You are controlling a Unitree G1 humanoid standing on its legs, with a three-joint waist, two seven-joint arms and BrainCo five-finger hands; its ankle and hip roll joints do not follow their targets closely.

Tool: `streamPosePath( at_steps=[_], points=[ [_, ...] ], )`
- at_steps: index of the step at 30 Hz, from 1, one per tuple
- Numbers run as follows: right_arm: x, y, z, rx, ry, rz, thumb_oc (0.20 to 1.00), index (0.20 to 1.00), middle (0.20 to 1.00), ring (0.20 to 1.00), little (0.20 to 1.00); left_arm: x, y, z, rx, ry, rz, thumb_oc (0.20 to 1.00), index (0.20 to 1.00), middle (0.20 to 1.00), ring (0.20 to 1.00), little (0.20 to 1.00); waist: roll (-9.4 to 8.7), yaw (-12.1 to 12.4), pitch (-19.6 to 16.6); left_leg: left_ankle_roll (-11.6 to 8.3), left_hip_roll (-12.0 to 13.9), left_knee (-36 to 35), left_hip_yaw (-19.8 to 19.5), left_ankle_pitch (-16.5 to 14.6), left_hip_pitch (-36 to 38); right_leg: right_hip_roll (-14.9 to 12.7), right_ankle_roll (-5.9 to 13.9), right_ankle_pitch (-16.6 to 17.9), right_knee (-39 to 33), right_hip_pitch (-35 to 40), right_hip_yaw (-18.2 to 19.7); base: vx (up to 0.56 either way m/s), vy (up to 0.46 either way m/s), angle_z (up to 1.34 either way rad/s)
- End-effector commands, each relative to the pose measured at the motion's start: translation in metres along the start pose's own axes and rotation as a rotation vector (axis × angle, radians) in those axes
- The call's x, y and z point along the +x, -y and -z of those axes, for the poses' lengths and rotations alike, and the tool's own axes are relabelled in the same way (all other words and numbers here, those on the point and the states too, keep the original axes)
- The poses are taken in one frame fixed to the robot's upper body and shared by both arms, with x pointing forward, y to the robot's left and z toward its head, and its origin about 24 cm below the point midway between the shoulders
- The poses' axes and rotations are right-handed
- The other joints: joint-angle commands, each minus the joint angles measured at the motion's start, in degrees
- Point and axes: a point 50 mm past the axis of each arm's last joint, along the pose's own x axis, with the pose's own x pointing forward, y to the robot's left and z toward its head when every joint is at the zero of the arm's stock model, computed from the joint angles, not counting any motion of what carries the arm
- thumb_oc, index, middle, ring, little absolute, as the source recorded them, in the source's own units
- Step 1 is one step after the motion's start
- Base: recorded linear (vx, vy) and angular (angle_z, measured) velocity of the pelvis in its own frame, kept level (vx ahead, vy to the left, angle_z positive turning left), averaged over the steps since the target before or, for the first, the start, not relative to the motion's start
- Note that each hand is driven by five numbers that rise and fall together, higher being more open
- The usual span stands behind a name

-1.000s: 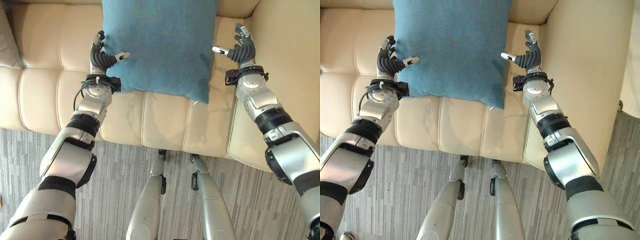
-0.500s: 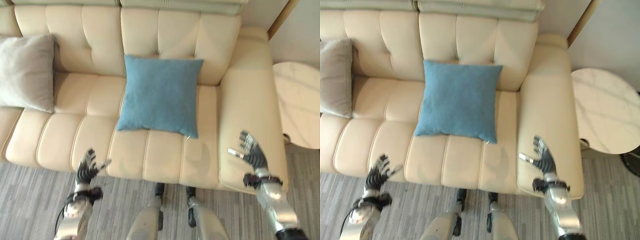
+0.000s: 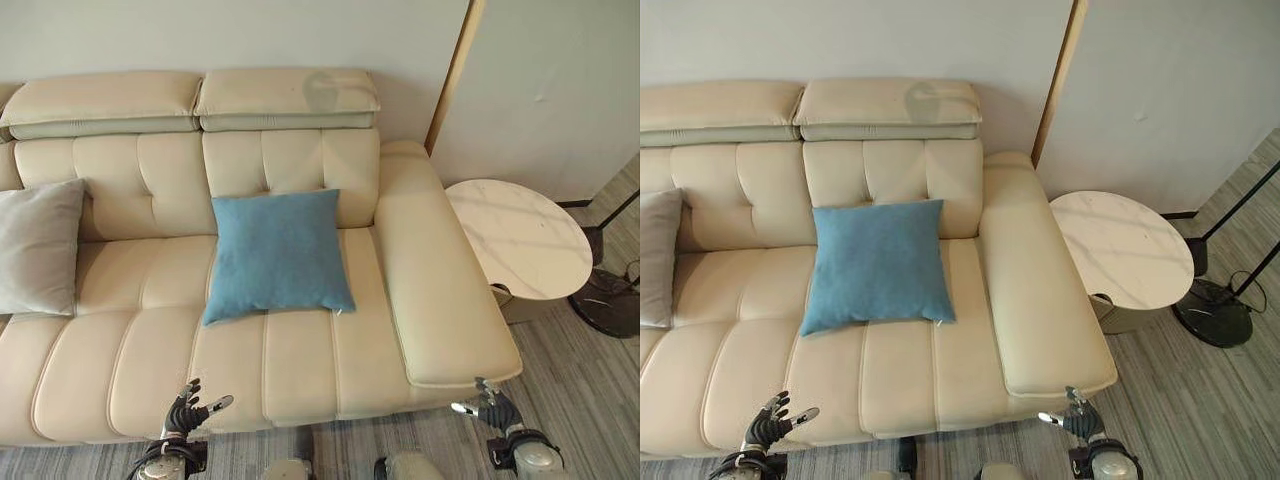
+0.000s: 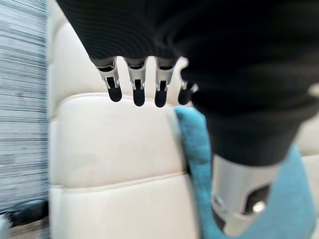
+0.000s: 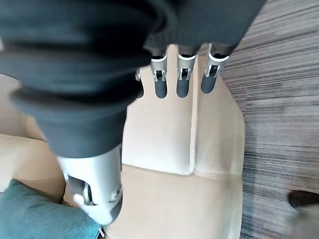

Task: Pick up all the scattered cushions and arrange them neatly on the sofa.

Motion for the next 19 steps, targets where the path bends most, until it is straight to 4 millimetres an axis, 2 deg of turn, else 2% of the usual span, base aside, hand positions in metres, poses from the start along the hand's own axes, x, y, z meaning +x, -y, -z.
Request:
streamPosePath(
  at_steps=[1,2,4,9,10,19],
  points=[
    [0.003,0.019,-0.027,0.007,0.119,0.061,1.0,1.0,1.0,1.0,1.0,0.009,-0.013,-0.034,0.003,0.135,-0.054,1.0,1.0,1.0,1.0,1.0,-1.75,1.94,1.27,-2.14,-2.26,-1.67,-3.09,1.26,-4.76,3.18,0.78,2.27,-5.26,-0.2,1.37,-0.41,-0.278,-0.05],
    [0.003,0.023,-0.029,0.01,0.127,0.078,1.0,1.0,1.0,1.0,1.0,0.011,-0.011,-0.038,-0.006,0.147,-0.052,1.0,1.0,1.0,1.0,1.0,-1.69,1.99,1.7,-3.0,-2.15,-1.71,-3.39,2.14,-6.28,3.29,0.53,2.65,-5.75,-0.97,0.8,-0.27,-0.125,0.24],
    [0.003,0.027,-0.031,0.013,0.131,0.089,1.0,1.0,1.0,1.0,1.0,0.013,-0.009,-0.044,-0.01,0.164,-0.045,1.0,1.0,1.0,1.0,1.0,-1.88,1.83,1.94,-3.18,-2.43,-1.66,-3.56,1.5,-6.88,3.03,0.45,3.25,-6.42,-1.66,0.17,-0.22,-0.064,0.76],
    [-0.002,0.031,-0.021,0.05,0.112,0.111,1.0,1.0,1.0,1.0,1.0,0.012,-0.007,-0.048,0.015,0.187,-0.022,1.0,1.0,1.0,1.0,1.0,-3.17,-0.58,0.51,-2.21,-3.0,1.87,-3.71,-4.93,-2.61,0.54,0.78,6.09,-9.71,-2.53,-3.58,-0.14,-0.05,0.55],
    [-0.003,0.028,-0.014,0.054,0.089,0.106,1.0,1.0,1.0,1.0,1.0,0.011,-0.007,-0.046,0.031,0.181,-0.019,1.0,1.0,1.0,1.0,1.0,-2.99,-1.25,-0.19,-2.4,-2.9,0.92,-3.84,-5.06,-0.33,0.57,0.8,6.71,-10.95,-1.82,-4.33,0.0,-0.028,0.62],
    [-0.005,0.027,-0.002,0.075,0.037,0.105,1.0,1.0,1.0,1.0,1.0,0.008,-0.015,-0.031,0.053,0.122,-0.03,1.0,1.0,1.0,1.0,1.0,-2.82,-1.11,-1.97,-1.82,-3.59,-2.93,-3.3,-5.18,3.48,0.72,1.14,7.45,-13.72,2.01,-4.48,0.03,0.053,0.16]
  ],
)
